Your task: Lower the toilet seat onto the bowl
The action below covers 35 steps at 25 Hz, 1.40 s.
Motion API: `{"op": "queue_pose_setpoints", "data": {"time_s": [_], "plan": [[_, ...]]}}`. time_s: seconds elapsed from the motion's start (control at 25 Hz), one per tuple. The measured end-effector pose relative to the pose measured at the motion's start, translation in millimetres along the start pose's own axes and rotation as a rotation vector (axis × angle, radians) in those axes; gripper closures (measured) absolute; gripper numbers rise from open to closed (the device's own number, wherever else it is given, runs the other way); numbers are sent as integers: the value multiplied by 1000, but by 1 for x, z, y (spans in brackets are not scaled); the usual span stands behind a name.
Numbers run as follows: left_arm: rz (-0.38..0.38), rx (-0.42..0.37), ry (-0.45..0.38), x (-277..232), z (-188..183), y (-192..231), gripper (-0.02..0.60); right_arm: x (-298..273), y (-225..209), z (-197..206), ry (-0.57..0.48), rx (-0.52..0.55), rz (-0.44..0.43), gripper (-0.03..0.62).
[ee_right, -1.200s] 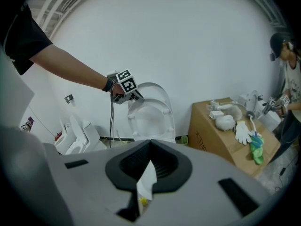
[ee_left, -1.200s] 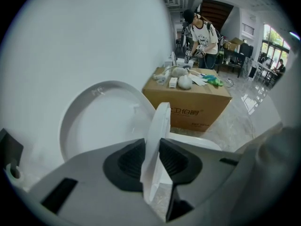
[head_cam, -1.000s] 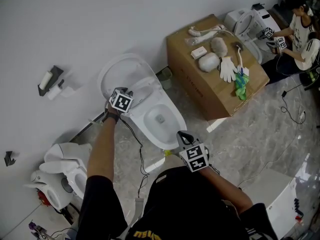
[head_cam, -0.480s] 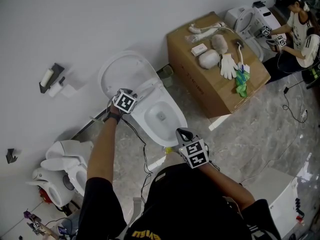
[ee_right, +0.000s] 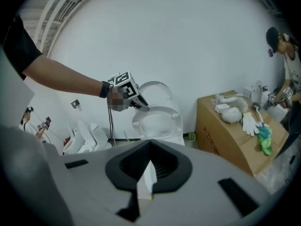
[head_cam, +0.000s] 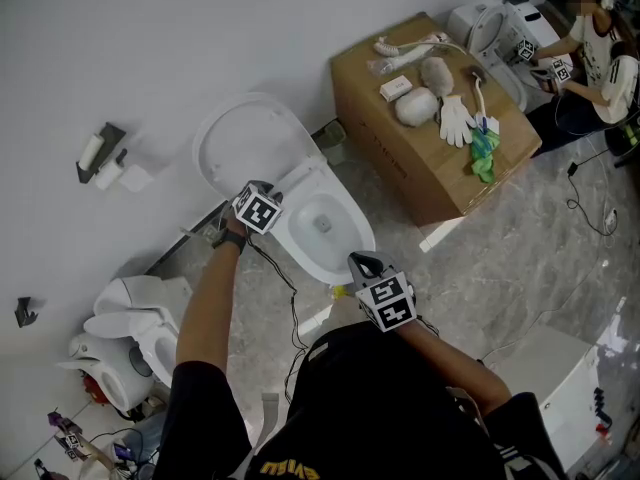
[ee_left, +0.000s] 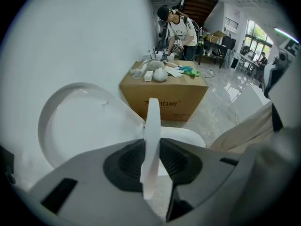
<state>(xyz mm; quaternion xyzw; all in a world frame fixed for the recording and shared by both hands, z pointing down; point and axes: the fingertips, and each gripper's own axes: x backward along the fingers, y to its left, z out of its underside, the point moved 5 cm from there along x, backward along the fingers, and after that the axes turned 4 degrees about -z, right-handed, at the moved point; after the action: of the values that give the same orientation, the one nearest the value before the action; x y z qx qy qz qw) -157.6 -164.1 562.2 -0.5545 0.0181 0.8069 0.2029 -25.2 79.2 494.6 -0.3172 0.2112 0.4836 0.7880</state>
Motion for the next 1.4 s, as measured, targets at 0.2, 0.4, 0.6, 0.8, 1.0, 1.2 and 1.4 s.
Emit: {"op": "queue_pose_setpoints", "data": {"time_s": [0.2, 0.4, 0.6, 0.8, 1.0, 1.2, 1.4], "plan": [[18, -4, -12, 0, 1, -6, 474, 0, 2, 0, -6, -10, 1, 600], [81, 13, -19, -3, 4, -16, 468, -5, 2, -2, 1, -9, 4, 600], [107, 27, -53, -5, 7, -30, 462, -8, 2, -5, 6, 0, 6, 600], [78, 14, -70, -4, 10, -50, 462, -11, 2, -7, 16, 6, 7, 600], [102, -4, -71, -7, 11, -61, 462, -12, -1, -9, 21, 3, 15, 600], [135, -3, -59, -9, 14, -73, 456, -11, -3, -9, 14, 1, 20, 600], [155, -1, -72, -11, 17, -86, 451, -10, -6, -7, 23, -7, 26, 600]]}}
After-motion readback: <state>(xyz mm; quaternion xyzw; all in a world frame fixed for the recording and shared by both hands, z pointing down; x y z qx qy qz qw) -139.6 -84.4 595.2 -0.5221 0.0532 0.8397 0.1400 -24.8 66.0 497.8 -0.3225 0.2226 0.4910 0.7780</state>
